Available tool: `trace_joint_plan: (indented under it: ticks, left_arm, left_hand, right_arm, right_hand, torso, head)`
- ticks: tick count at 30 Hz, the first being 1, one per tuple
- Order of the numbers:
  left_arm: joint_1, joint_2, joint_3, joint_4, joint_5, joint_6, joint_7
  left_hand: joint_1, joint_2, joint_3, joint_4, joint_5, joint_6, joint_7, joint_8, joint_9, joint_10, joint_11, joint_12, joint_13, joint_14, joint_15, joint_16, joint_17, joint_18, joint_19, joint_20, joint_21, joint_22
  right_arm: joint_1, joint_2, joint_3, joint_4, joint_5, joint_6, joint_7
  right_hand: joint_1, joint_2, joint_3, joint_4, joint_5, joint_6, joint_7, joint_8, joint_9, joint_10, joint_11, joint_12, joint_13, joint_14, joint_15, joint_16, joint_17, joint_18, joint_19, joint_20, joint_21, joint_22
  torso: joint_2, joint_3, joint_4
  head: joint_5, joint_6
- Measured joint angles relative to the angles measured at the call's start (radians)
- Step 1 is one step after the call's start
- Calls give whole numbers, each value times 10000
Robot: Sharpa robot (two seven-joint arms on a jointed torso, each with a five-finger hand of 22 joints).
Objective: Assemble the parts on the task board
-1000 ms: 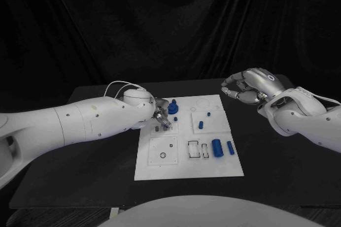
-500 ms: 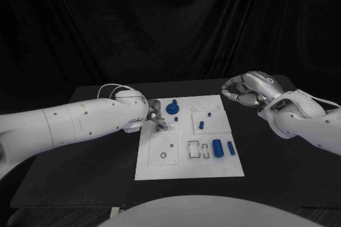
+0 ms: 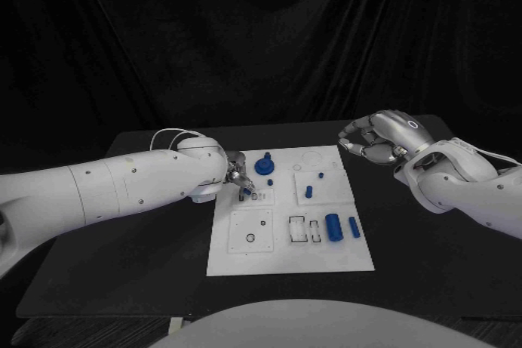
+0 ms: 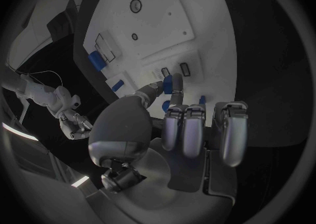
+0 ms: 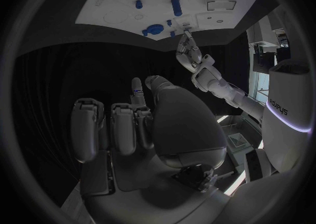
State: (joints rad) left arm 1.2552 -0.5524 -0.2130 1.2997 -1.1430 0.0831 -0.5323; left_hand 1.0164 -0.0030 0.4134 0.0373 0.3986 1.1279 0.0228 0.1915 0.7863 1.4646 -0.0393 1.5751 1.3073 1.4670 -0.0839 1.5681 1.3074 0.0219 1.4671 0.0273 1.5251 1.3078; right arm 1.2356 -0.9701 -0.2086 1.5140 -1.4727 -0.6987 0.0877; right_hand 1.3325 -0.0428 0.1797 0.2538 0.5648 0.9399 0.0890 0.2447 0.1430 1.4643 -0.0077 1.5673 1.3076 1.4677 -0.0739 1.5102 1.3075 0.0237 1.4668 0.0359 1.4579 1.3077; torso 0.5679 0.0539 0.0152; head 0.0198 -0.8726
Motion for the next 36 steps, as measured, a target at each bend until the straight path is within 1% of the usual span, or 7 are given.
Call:
trace_joint_plan:
  ticks: [5,14,15,19,22,30,36]
  left_arm:
    - [-4,29,0,-48,28,-73,-6]
    - [-19,100,-2,-70,53,-130,-7]
    - [-24,109,-2,-70,55,-135,-6]
    - [-44,142,-2,-73,61,-156,-3]
    - [-53,159,-4,-75,64,-166,1]
    - [-77,167,-4,-113,69,-189,5]
    - [-110,210,-4,-189,71,-189,11]
  left_hand:
    - [-64,64,-7,106,-4,1,-1,-7,4,0,0,0,0,0,0,0,0,1,0,0,0,0]
    - [-64,63,-17,117,-7,0,2,-7,9,1,1,0,0,0,0,0,0,0,0,0,0,-1]
    - [-64,63,-17,117,-7,-1,3,-8,9,1,1,0,0,0,0,0,-1,0,0,0,0,-1]
    - [-65,62,-17,117,-8,-3,6,-7,9,2,2,0,0,0,0,0,-1,0,0,0,0,-2]
    - [-104,23,-17,116,-8,-3,6,-7,8,3,3,0,0,0,0,0,-1,0,0,0,0,-2]
    - [-104,23,-19,114,-9,-5,9,-8,18,4,4,0,0,0,0,0,-1,0,0,0,0,-2]
    - [-118,9,8,142,15,-7,12,-7,18,5,5,0,0,0,0,0,-1,0,0,0,0,-3]
  right_arm:
    - [-1,0,0,-1,1,8,-7]
    - [-2,-3,0,-1,2,9,-8]
    - [-3,3,0,-1,2,9,-8]
    - [-14,19,0,-1,2,7,-8]
    - [-21,20,0,-1,2,6,-7]
    - [-28,7,0,0,2,5,-7]
    - [-34,21,0,-5,2,5,-5]
  right_hand:
    - [6,-6,41,-41,0,0,0,0,0,0,0,0,5,0,0,0,0,-1,0,0,0,-1]
    - [9,-3,41,-42,-1,0,0,0,-1,0,0,0,4,0,0,0,-1,0,0,0,0,-2]
    - [44,32,41,-42,-1,0,0,0,-1,0,0,0,4,0,0,0,-1,-1,0,0,0,-2]
    - [46,33,41,-42,-1,0,0,0,-2,0,0,0,3,0,0,0,-1,0,0,0,0,-2]
    - [46,33,41,-42,41,0,0,0,-2,0,0,0,3,0,0,0,-1,0,0,0,0,-2]
    - [45,33,41,-42,41,0,0,0,-2,0,0,0,2,0,0,0,-1,0,0,0,0,-3]
    - [45,33,41,-42,40,0,0,0,-3,0,0,0,1,0,0,0,-1,-1,0,0,0,-3]
  torso:
    - [9,-6,0]
    - [14,-8,-4]
    - [14,-8,-7]
    - [12,-7,-13]
    - [1,-6,-13]
    - [-5,-7,-1]
    - [-17,-8,1]
  head:
    - [72,0]
    - [62,0]
    - [77,0]
    - [129,0]
    - [128,0]
    - [63,0]
    - [75,0]
